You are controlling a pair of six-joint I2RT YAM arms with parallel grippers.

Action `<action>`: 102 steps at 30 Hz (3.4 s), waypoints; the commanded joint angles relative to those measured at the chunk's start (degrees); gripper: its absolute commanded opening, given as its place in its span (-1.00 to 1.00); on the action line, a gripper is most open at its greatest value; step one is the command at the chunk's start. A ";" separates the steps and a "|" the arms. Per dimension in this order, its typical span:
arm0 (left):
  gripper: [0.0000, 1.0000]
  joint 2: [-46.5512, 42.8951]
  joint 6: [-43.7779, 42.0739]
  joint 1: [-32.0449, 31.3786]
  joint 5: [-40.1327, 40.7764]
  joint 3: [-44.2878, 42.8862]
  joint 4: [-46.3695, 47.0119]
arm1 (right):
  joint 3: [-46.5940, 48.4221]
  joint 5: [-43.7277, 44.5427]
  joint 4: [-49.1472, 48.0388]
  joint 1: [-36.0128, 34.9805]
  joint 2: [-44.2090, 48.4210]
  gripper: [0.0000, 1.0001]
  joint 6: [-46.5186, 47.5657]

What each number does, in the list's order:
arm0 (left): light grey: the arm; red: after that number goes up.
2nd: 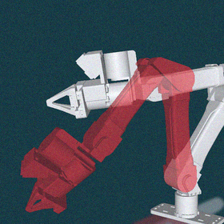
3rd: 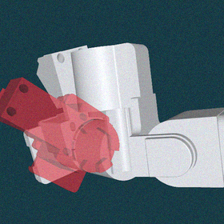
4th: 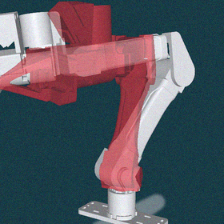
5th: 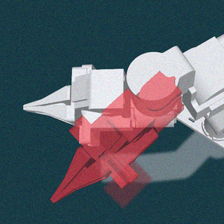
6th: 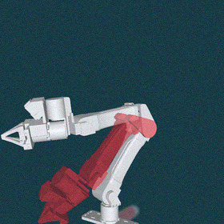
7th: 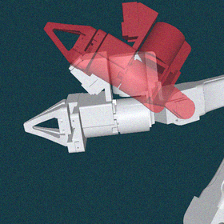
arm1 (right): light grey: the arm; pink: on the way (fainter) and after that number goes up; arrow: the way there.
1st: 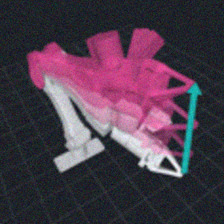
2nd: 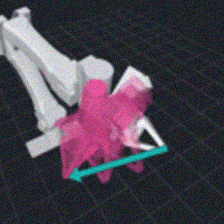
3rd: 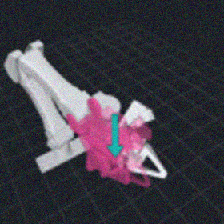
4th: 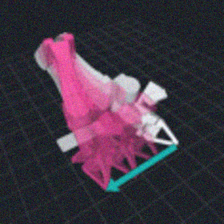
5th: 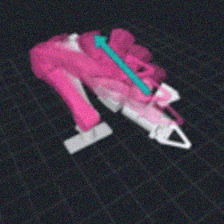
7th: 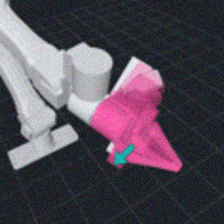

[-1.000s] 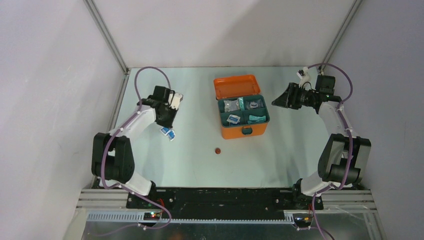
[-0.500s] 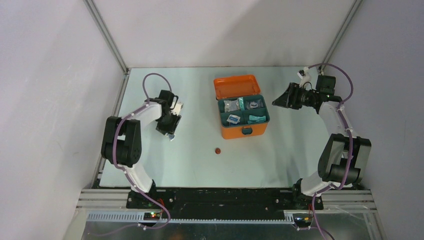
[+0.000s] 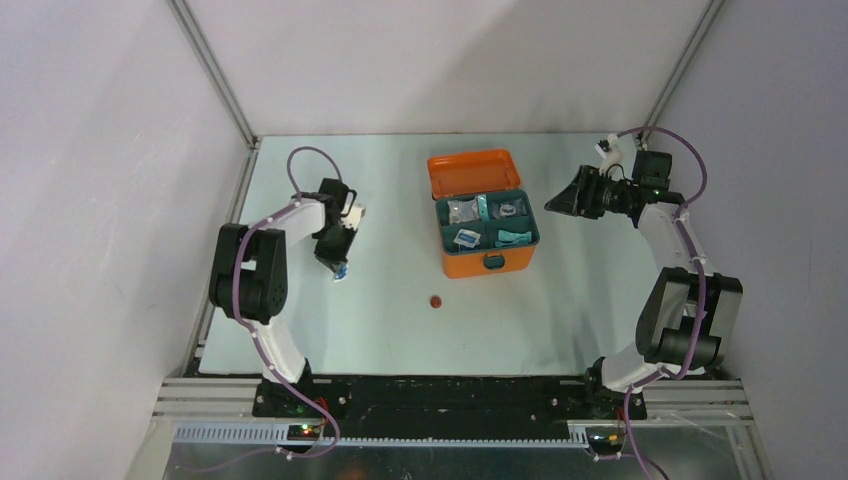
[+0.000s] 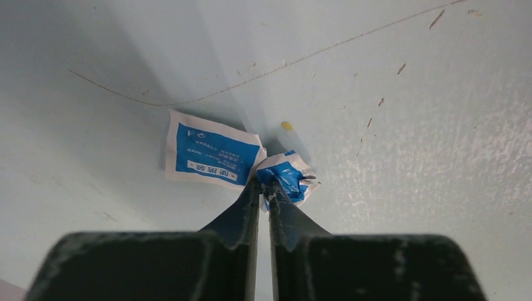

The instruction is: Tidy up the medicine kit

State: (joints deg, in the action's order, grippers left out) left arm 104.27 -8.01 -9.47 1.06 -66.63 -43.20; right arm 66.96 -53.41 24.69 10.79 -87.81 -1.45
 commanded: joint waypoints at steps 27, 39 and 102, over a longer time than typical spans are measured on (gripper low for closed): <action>-1.00 -10.59 30.75 -24.70 -12.80 -29.12 -4.59 | 0.10 0.62 -1.04 1.00 1.13 0.20 0.99; -1.00 0.85 57.13 -31.62 -9.00 -40.45 -1.08 | 0.12 0.47 -0.97 2.79 1.22 0.20 0.80; 0.99 -27.52 21.94 17.14 -22.20 -1.50 9.37 | 19.31 37.92 30.76 -63.31 -9.86 0.82 47.56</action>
State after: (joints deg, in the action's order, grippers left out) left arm 79.99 15.90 0.71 -7.75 -70.74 -36.62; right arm 87.48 -24.27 51.37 -49.67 -93.86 37.93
